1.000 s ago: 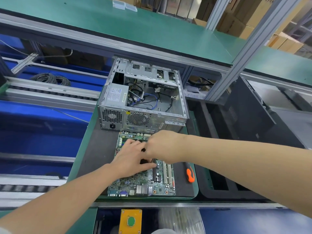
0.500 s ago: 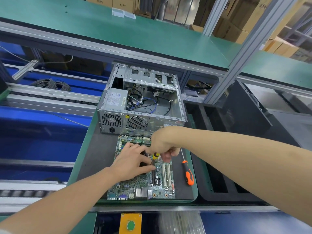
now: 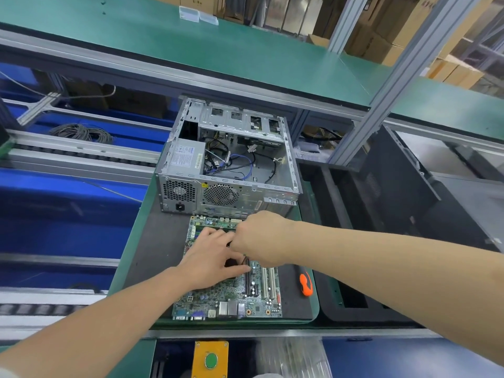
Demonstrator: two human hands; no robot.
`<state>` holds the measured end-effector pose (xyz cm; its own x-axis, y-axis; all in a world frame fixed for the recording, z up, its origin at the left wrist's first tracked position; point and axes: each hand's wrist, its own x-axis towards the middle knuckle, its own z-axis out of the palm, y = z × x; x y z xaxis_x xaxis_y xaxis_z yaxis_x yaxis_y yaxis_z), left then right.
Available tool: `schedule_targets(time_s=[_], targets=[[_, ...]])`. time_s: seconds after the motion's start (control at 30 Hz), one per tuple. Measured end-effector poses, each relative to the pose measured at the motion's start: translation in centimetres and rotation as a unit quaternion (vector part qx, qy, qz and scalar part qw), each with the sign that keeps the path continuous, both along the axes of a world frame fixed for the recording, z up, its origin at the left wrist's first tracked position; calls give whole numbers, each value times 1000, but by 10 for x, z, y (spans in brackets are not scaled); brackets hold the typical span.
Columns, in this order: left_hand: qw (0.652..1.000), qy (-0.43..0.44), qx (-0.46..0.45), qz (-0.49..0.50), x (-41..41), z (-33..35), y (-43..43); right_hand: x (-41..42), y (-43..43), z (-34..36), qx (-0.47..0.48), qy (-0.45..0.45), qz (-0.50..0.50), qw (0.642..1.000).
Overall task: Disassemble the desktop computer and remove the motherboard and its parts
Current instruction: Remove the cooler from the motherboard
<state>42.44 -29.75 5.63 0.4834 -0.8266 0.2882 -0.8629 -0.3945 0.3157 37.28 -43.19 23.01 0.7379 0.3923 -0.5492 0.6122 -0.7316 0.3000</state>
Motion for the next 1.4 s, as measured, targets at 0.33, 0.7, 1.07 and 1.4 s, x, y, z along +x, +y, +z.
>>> schedule_targets(time_s=[0.33, 0.7, 1.07, 1.4], targets=[[1000, 25, -9, -6, -2, 6, 1, 3, -3, 8, 42, -10, -65, 997], [999, 29, 27, -36, 2, 8, 3, 18, 1, 1, -32, 164, -319, 933], [998, 32, 49, -7, -5, 18, 3, -8, 14, 6, -27, -6, -18, 999], [993, 3, 119, 18, -5, 17, -1, 7, 8, 8, 85, 30, -313, 945]])
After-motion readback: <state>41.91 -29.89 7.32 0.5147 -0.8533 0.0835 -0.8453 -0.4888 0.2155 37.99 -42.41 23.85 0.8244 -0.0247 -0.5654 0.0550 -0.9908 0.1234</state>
